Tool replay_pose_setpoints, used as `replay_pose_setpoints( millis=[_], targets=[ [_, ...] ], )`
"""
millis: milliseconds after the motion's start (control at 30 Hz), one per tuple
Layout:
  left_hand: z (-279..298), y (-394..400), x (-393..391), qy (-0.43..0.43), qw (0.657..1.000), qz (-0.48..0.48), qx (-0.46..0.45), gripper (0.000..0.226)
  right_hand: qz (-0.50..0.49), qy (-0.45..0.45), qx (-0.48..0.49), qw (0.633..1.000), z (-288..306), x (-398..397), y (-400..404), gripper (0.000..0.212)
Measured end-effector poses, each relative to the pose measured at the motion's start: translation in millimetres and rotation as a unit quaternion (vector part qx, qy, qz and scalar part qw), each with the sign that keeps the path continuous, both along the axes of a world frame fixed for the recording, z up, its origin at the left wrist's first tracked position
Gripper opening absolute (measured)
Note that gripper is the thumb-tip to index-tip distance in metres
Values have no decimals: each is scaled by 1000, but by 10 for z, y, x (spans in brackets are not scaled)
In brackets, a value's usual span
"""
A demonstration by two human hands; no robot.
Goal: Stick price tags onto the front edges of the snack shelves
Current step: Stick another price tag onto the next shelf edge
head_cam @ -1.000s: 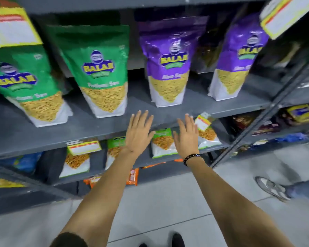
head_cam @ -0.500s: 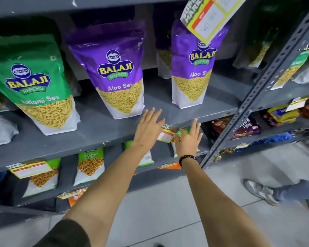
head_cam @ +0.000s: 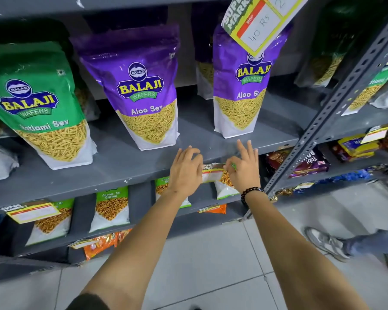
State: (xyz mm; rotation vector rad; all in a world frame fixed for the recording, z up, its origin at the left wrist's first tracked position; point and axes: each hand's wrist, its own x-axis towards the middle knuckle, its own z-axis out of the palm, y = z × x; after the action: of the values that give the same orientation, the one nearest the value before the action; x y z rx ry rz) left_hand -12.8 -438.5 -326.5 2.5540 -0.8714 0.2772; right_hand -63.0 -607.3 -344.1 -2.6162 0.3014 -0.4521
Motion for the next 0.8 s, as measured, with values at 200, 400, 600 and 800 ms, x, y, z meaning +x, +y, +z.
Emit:
replay_pose_setpoints(
  millis=[200,400,600,800],
  targets=[
    [-200,-27,-96,30,996,80,-1,5,78,87,-27,993,136,205,-180,14],
    [-253,-114,-85,2,992,124,0,3,67,82,-25,994,172,239,-159,10],
    [-187,-129,-55,-5,990,138,-25,4,57,73,-3,996,243,262,-148,7],
    [-171,-156,-29,5,989,148,6,9,47,65,-13,997,244,250,-88,3]
  ],
)
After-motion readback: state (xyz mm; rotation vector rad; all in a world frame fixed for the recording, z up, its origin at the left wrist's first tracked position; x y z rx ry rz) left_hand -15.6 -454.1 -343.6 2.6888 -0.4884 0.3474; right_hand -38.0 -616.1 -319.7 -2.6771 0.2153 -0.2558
